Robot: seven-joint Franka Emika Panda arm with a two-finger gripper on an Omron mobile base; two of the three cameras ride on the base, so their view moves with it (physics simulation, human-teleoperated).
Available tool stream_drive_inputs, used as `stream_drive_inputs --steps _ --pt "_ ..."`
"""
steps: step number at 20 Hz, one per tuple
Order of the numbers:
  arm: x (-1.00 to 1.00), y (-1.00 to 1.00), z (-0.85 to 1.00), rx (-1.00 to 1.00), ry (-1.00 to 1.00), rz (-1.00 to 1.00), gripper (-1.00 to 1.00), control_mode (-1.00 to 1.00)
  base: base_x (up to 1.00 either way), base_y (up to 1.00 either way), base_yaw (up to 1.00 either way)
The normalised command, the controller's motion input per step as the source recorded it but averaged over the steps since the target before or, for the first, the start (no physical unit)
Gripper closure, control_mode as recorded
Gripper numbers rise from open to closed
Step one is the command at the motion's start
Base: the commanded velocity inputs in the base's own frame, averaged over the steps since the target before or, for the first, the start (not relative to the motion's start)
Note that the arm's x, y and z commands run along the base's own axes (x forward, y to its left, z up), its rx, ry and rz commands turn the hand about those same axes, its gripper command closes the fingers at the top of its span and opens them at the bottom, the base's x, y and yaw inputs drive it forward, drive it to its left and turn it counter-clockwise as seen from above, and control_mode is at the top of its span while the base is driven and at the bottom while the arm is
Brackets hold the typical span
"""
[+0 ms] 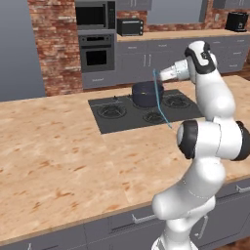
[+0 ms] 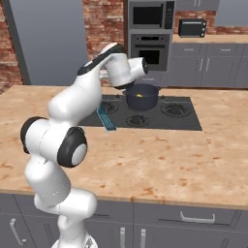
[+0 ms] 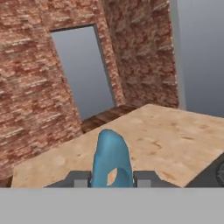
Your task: Put the corn and mushroom in the pot. Retrieve the spatula and lightly stir the vegetables in the pot.
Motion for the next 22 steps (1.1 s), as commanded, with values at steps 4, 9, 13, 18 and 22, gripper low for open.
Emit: stream_drive_inputs --steps 4,9,13,18,22 --pt "-0.54 0.03 0.23 0.16 -0.30 0.15 1.00 -1.00 0.00 0.00 0.00" --pt "-0.64 0.06 0.05 0.04 -0.42 0.07 1.00 -1.00 0.00 0.00 0.00" --pt "-0.47 0.05 0.01 0.04 -0.34 0.00 1.00 -1.00 0.00 0.00 0.00" --pt "-0.35 0.19 -0.11 0.04 -0.09 0.00 1.00 -1.00 0.00 0.00 0.00" --pt "-0.13 0.03 -0.02 0.05 -0.01 0.00 1.00 -1.00 0.00 0.00 0.00"
